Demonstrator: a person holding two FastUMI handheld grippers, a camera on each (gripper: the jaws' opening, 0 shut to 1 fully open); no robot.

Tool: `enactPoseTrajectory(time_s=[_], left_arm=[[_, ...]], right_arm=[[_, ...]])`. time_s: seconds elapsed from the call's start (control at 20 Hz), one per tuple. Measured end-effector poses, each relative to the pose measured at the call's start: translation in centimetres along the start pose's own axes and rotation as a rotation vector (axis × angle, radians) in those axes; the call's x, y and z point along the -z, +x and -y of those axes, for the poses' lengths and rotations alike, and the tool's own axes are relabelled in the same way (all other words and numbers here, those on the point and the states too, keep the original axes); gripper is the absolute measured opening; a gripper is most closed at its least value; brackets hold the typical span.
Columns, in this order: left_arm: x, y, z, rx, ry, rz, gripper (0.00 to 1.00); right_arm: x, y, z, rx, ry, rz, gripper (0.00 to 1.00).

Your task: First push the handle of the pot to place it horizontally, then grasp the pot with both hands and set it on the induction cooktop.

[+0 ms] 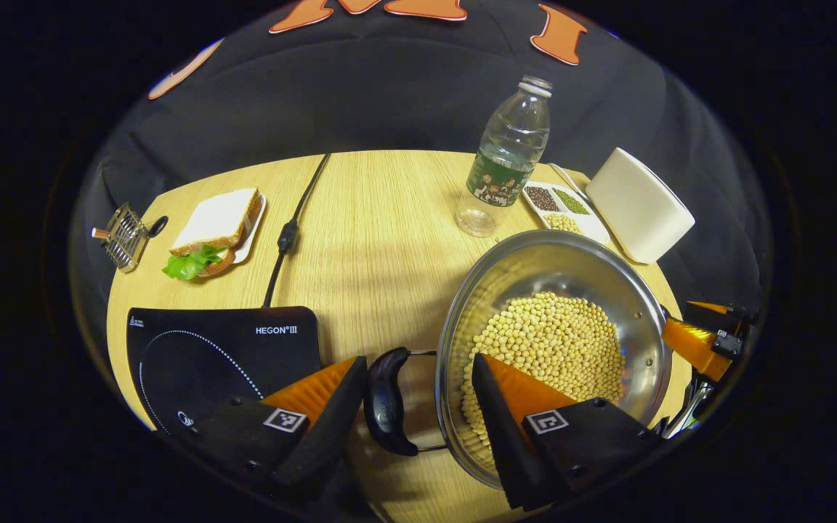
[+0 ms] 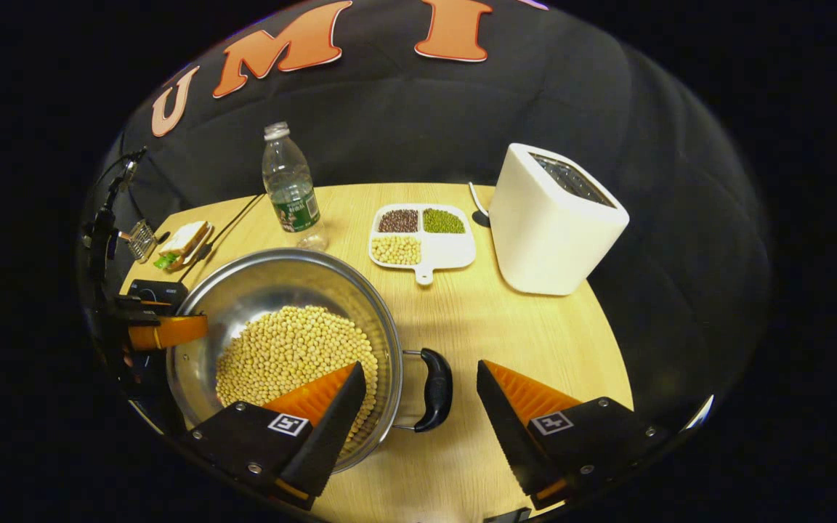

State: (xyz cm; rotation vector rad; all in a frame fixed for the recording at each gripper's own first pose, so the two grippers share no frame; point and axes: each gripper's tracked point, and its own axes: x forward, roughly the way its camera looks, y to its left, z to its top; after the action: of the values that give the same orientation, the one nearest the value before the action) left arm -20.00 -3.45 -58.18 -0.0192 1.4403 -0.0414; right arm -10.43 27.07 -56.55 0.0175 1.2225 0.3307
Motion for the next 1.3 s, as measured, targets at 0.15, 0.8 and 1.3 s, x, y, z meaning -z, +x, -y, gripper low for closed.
enactPoseTrajectory(time_s=[0.15,0.8,1.3], left_arm=[[0.4,0.4,-0.2,-0.015,-0.021,0.0,0.92],[0.5,1.9,-0.8,-0.098,0.004,0.022,0.79],[-1.1,-0.1,-1.3,-0.182,-0.001,0.075,0.71]], right_arm=[[1.0,1.1,0.4,0.008,0.027,-0.028,0.95],[2.8,3.3,-0.7,-0.016,0.156,-0.088,0.66],[2.8,-0.2,-3.4,-0.063,0.217,-0.09,0.53]])
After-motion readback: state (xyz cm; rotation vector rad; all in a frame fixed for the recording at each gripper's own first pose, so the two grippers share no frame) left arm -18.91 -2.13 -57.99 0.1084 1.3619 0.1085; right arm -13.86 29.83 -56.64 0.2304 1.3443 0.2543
